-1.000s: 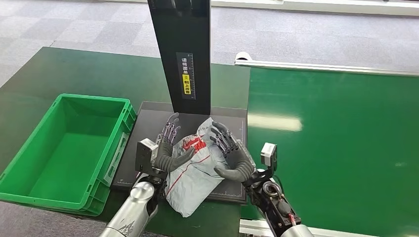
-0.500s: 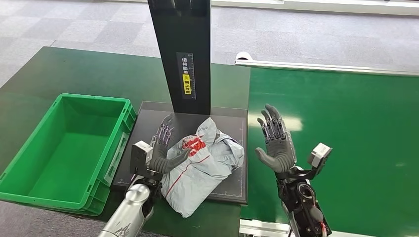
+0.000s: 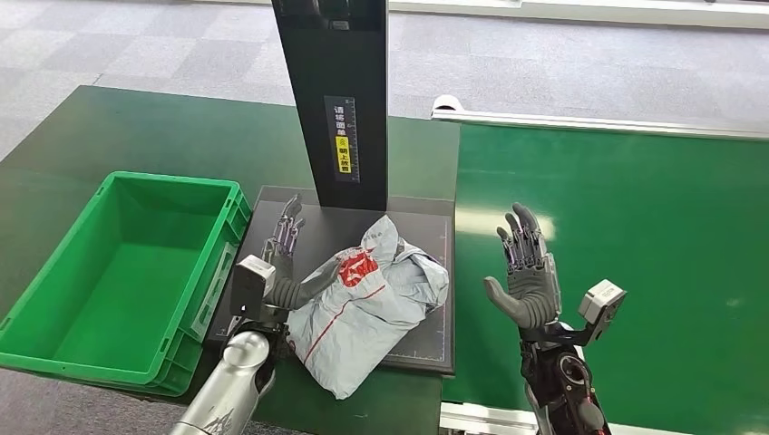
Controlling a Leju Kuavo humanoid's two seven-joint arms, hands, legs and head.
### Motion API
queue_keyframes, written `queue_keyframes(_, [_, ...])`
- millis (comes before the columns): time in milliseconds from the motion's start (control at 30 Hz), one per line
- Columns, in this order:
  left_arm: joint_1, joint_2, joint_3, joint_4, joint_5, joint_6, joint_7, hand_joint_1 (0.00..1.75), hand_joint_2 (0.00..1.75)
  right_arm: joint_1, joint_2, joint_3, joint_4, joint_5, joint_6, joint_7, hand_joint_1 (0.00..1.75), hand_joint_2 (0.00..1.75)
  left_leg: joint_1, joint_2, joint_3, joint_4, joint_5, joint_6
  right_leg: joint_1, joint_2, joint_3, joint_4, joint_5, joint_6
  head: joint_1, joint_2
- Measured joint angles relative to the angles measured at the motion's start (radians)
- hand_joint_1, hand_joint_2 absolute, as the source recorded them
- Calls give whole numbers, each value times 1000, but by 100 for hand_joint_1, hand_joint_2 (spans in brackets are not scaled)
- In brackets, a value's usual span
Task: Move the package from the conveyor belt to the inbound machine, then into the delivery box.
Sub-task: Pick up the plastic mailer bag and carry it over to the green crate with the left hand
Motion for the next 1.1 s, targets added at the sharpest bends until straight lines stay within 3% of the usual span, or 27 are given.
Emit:
queue_keyframes(267, [9,8,-18,-43,-65,27,0,0,175,6,0,-10,0,23,-20,0,0,175,0,0,0,0,0,0,0,0,0,0,0,0,0,0])
queue_keyframes(433, [39,30,-110,-148,-454,159,90,0,175,22,0,-22,0,62,-42,-5,0,175,0,0,0,0,0,0,0,0,0,0,0,0,0,0])
queue_keyframes(600, [52,47,-206,-160,-614,36,234,0,175,28,0,-36,0,62,-28,-6,0,175,0,0,0,0,-1,1,0,0,0,0,0,0,0,0])
queue_keyframes(733, [21,53,-268,-50,-754,-96,375,0,175,29,1,-54,0,79,-4,-5,0,175,0,0,0,0,0,1,0,0,1,0,0,0,0,0])
queue_keyframes(1100, [-57,39,-321,132,-883,-159,476,0,175,27,17,-87,0,102,5,12,0,175,0,-5,17,-1,-5,2,0,-7,22,-1,-6,2,0,0])
